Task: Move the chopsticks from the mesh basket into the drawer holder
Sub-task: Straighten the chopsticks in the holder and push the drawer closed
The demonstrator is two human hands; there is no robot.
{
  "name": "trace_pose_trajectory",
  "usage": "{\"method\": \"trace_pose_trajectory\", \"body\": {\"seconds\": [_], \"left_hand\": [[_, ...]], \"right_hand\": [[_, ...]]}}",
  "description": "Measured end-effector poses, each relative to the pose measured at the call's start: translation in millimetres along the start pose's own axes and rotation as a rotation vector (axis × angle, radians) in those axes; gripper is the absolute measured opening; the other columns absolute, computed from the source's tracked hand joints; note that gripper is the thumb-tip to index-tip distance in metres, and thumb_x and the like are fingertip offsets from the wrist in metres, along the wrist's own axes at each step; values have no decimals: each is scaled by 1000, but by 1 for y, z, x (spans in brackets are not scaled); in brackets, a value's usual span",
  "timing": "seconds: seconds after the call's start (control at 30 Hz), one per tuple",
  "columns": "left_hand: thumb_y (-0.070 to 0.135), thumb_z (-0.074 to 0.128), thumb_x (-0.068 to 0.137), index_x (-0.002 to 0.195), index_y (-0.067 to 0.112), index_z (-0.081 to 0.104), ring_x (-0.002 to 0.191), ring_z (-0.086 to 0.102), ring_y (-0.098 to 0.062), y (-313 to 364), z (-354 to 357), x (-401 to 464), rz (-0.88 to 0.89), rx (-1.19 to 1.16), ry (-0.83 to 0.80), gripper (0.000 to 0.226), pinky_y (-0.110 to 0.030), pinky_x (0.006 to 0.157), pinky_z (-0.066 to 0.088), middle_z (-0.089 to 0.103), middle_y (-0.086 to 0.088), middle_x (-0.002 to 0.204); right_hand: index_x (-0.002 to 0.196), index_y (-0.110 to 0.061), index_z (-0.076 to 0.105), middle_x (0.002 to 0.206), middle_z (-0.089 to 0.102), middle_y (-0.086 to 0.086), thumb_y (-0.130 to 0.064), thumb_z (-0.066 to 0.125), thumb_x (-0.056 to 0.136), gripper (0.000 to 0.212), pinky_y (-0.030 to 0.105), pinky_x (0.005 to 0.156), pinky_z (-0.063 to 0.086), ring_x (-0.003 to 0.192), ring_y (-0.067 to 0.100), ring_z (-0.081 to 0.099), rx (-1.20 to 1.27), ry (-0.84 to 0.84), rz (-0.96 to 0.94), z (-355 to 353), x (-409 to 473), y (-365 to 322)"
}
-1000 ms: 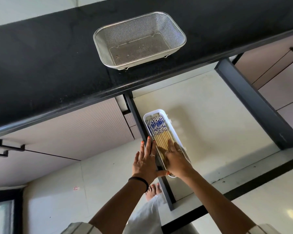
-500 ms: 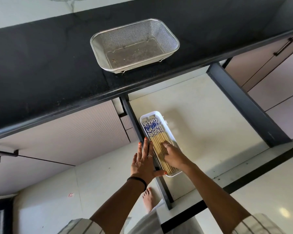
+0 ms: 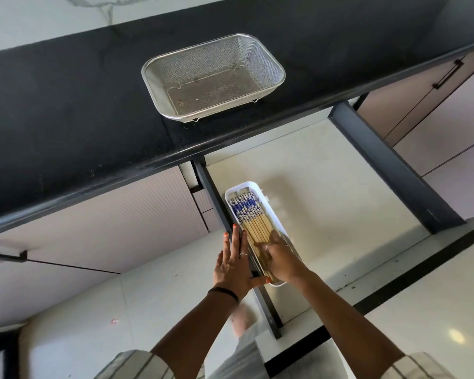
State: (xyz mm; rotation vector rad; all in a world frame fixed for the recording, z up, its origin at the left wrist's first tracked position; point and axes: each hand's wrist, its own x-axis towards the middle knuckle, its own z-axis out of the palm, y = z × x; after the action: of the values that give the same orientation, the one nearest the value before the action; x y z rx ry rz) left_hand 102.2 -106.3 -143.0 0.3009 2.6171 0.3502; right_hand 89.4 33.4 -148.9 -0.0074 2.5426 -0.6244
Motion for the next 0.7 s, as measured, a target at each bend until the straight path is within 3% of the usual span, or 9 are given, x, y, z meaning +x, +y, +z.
{"method": "trace_pose_trajectory", "body": {"seconds": [0.1,0.23,0.4,0.53,0.7], "left_hand": [[69,59,73,148,14,-19,144,-19,-30,-1,0,0,1,-6,-7,122,-43,120,13,-29,-5,155],[71,59,72,148,14,-21,144,-20,-29,-1,1,0,-3,-7,-10,123,-43,119,15,-31,-4,154],[69,59,73,148,15,-21,144,-20,-29,-1,2,0,-4,-7,-7,122,-43,119,15,-31,-4,154],[68,58,74,148,14,-20,144,-19,-29,-1,3,1,0,2,1,120,-42,119,13,-29,-5,155],[72,57,72,147,15,-21,144,-19,-30,-2,5,2,4,6,11,122,-42,119,13,-29,-6,154]], "right_hand": [[139,-13,43,141,36,11,-16,48,94,46,33,110,38,132,27,39,74,38,86,-6,4,-6],[139,-10,42,140,41,14,-9,48,92,47,35,107,42,128,28,46,158,31,157,-9,4,-8],[141,-15,41,152,33,7,-18,53,94,49,39,118,29,142,26,27,-9,7,35,-2,1,0],[140,-22,45,160,15,4,-23,55,93,48,42,122,18,149,23,10,-101,-70,-62,8,-6,2],[140,-11,42,161,11,8,-24,51,95,48,40,121,22,149,26,6,-98,-45,18,6,-7,6]]}}
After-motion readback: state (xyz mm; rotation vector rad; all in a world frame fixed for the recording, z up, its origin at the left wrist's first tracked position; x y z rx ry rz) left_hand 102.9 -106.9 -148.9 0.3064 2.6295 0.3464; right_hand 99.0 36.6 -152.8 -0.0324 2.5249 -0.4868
